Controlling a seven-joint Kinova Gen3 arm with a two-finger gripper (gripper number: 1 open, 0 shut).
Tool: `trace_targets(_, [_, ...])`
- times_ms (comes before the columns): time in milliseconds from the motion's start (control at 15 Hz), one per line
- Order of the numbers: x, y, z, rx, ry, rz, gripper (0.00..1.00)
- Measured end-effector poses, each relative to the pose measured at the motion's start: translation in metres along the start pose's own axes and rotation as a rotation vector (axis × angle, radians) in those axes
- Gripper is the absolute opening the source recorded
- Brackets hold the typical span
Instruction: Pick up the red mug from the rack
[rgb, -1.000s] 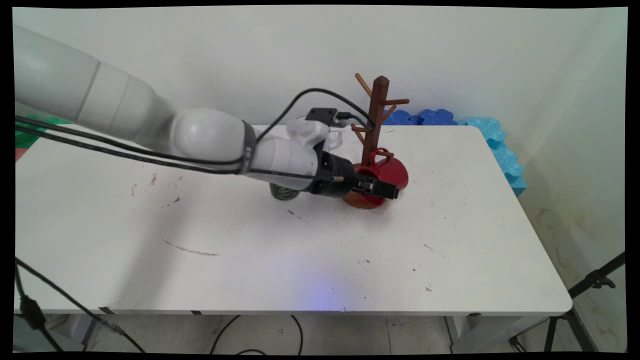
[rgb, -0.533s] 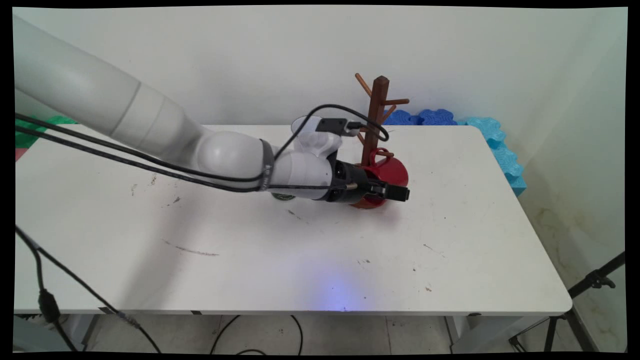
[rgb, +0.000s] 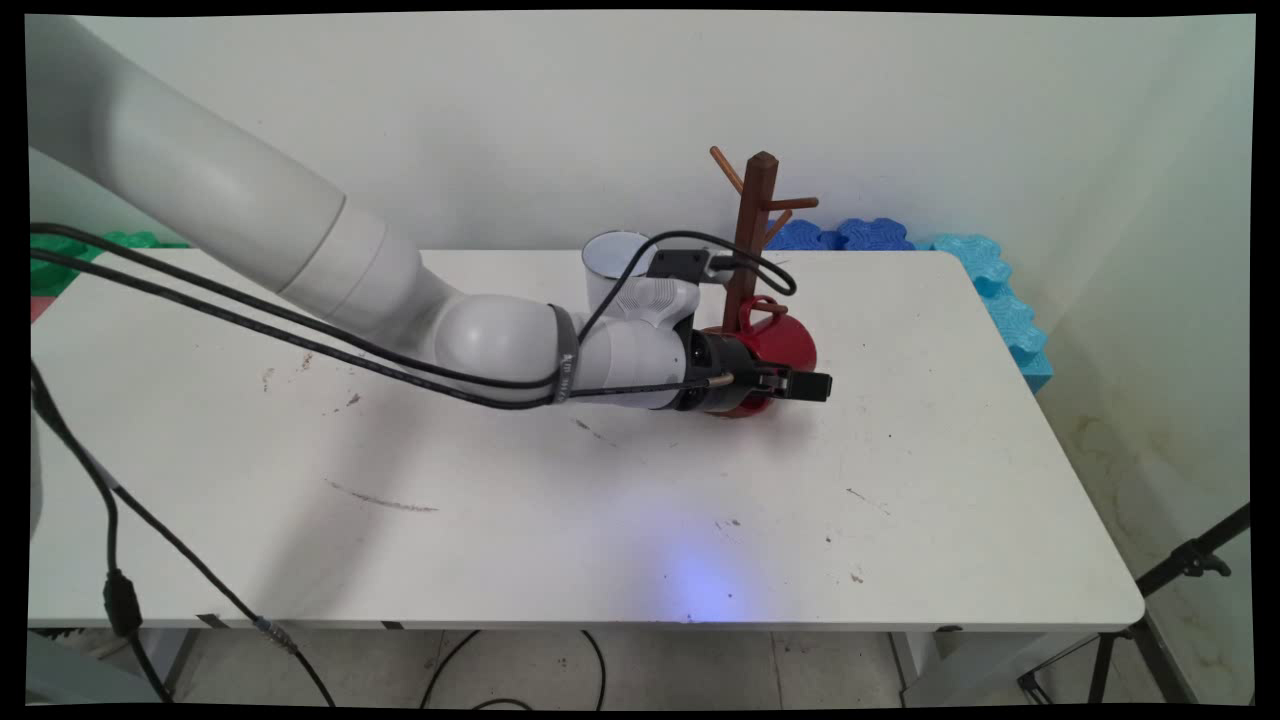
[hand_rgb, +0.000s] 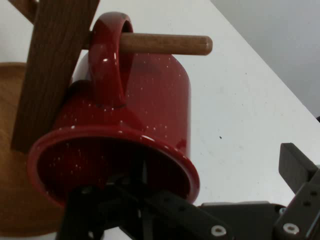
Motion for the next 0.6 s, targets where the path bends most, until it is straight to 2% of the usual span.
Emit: trace_targets(600, [-0.006,-0.001,0.016,0.012,0.034,-0.007,1.00])
